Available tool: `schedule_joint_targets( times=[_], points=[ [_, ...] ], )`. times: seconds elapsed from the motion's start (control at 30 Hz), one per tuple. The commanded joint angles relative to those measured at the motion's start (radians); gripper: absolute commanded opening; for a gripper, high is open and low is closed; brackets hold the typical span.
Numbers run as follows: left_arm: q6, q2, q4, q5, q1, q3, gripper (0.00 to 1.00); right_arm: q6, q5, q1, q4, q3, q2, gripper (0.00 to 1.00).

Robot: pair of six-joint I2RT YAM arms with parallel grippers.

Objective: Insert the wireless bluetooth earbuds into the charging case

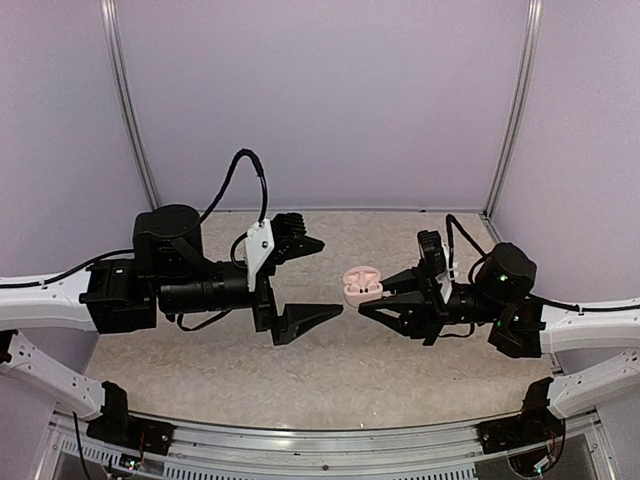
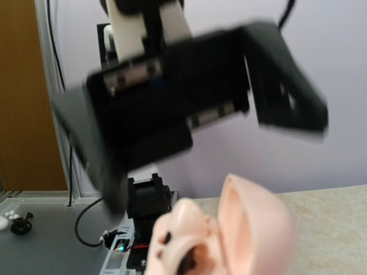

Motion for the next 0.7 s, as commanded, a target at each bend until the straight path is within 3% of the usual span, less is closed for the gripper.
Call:
schedule_joint_targets(
  times=[0.0,0.27,0.43,0.67],
  points=[
    [-0.01,0.032,0.052,0.098,0.006,-0.013,0.99,0.01,-0.016,0.012,-0.014,0.028,0.005,0.0],
    [0.018,0.086,0.051,0.169,0.006,0.025,0.98,0.0,0.0,0.014,-0.025,0.023,0.009,0.0],
    [0.051,0.122,0.007,0.249,0.001,0.063,0.93,-0.011,0.041,0.014,-0.033,0.01,-0.002,0.0],
    [0.101,0.101,0.004,0.225,-0.032,0.059,0.89,-0.011,0.057,0.013,-0.03,0.001,-0.002,0.0]
  ],
)
